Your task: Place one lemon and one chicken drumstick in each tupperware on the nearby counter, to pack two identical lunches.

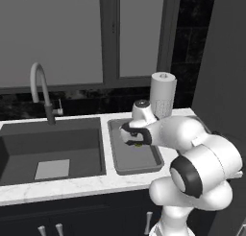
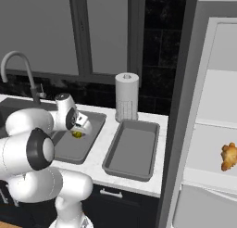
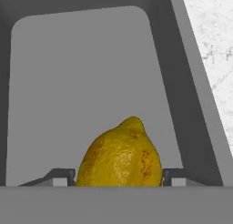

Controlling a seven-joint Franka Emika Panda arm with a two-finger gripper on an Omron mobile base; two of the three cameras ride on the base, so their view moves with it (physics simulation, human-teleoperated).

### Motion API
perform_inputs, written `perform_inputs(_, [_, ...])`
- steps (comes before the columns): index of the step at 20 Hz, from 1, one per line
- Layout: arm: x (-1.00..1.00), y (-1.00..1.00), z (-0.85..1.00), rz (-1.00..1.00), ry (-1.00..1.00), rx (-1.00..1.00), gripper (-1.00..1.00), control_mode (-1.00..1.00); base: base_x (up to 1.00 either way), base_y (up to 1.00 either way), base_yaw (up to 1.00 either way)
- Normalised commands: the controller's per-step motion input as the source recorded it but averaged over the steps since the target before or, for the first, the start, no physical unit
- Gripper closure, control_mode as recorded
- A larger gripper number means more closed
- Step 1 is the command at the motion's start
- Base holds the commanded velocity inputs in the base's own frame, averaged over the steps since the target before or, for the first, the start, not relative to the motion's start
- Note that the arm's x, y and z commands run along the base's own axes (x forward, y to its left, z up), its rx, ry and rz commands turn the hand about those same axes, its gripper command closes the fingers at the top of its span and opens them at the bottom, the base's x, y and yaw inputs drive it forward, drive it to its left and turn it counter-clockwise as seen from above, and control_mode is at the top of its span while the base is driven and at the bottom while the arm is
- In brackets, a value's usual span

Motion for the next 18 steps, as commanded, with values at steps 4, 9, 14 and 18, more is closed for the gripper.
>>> perform_inputs(4, [0.0,0.0,0.63,-0.01,0.0,0.01,-1.0,-1.0,0.0,0.0,0.0])
perform_inputs(9, [-0.46,0.0,0.7,-0.02,0.0,0.0,-1.0,-1.0,0.0,0.0,0.0])
perform_inputs(14, [-0.98,0.0,0.06,0.0,-0.01,0.0,-1.0,-1.0,0.0,0.0,0.0])
perform_inputs(18, [-1.0,0.0,0.0,0.02,-0.08,0.0,-1.0,-1.0,0.0,0.0,0.0])
